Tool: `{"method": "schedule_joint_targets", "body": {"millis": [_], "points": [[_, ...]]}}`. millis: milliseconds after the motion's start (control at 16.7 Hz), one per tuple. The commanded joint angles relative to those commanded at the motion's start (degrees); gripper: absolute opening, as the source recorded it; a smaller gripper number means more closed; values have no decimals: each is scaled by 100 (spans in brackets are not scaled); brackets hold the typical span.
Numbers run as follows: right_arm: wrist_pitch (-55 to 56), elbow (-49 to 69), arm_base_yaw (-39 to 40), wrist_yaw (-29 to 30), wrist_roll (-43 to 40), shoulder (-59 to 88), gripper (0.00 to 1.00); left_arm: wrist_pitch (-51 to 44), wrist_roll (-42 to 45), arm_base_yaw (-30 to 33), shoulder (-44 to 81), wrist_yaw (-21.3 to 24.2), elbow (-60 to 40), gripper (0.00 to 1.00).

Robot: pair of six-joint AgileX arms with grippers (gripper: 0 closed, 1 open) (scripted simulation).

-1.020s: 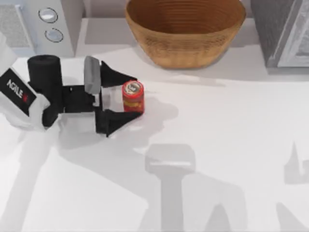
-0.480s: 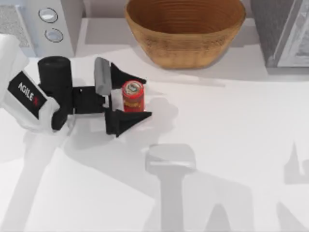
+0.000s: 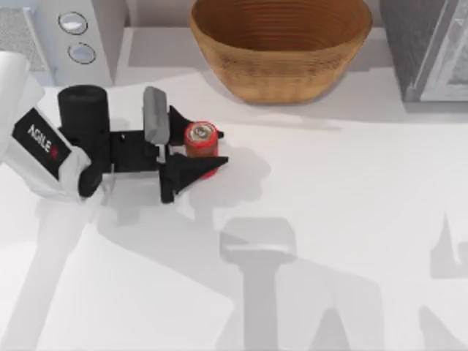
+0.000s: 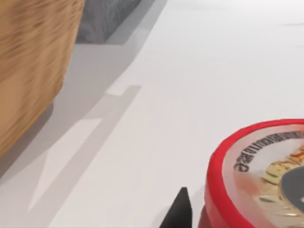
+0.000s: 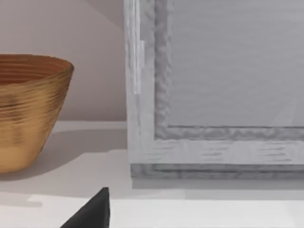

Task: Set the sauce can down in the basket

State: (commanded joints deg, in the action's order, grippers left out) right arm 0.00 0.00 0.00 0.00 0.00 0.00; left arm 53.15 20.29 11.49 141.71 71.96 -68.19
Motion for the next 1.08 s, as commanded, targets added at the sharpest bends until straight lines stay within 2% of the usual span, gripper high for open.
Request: {"method": "schedule_joint_targets", "body": {"millis": [180,240,840,1080], "points": [[0,0,0,0,0,0,100,0,0,0,0,0,0,2],[0,0,0,0,0,0,100,0,0,0,0,0,0,0],[0,0,0,0,0,0,100,-71,61,-52,-56,34,34,0],[0,0,0,0,0,0,100,-854,699,-320,-580,232,291,0]]}}
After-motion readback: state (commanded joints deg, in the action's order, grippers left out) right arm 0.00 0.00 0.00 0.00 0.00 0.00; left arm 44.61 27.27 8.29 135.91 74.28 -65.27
